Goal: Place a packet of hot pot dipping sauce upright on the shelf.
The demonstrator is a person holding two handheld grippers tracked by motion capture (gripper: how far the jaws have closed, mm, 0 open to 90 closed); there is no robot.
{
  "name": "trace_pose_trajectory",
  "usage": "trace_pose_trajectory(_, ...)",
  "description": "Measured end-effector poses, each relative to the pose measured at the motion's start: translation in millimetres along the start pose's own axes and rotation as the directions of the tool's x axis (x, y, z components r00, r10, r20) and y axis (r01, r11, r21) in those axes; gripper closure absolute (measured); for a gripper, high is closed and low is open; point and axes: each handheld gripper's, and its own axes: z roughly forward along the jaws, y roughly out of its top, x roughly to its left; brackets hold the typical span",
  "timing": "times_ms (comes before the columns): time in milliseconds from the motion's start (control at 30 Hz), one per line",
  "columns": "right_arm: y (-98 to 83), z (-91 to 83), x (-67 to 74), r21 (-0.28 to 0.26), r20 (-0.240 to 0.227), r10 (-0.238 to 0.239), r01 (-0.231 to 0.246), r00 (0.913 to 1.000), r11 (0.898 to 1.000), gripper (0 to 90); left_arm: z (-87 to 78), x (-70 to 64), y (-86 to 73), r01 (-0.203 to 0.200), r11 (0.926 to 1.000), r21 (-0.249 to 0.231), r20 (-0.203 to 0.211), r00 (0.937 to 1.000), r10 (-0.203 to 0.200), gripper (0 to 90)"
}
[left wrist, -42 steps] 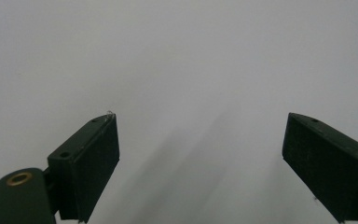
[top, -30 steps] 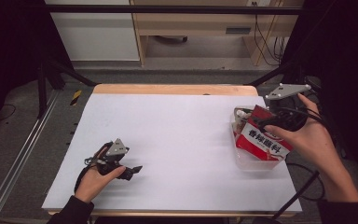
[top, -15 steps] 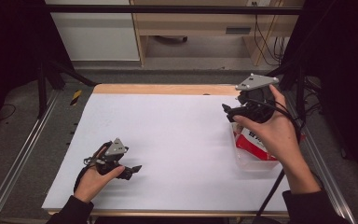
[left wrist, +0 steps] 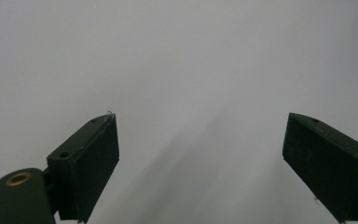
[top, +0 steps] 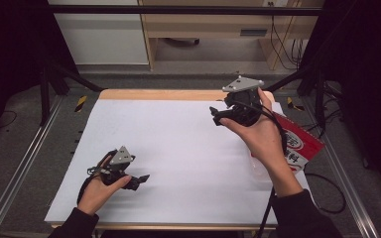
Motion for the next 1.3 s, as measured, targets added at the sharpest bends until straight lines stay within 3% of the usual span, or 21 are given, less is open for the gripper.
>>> trace_pose_trajectory(300, -9.0, 15.4, 19.3, -0.009, -0.017, 0.022, -0.022, 0.9996, 1.000, 11.8, -1.8, 2.3, -0.6, 0.018, 0.9998, -0.008, -0.008, 0.9998, -0.018, 7.7)
trace_pose_trajectory(800, -49.2, 28.1, 47.9, 0.027, -0.073, 0.041, -0.039, 0.9965, 0.999, 7.0, -3.0, 3.4, -0.7, 0.026, 0.9995, -0.017, -0.012, 0.9996, -0.026, 7.0)
trace_pose_trajectory(1300, -92.2, 48.7, 64.4, 0.081, -0.095, 0.086, -0.079, 0.9917, 0.994, 7.2, -3.7, 4.1, -1.1, 0.026, 0.9994, -0.022, -0.016, 0.9995, -0.027, 6.7)
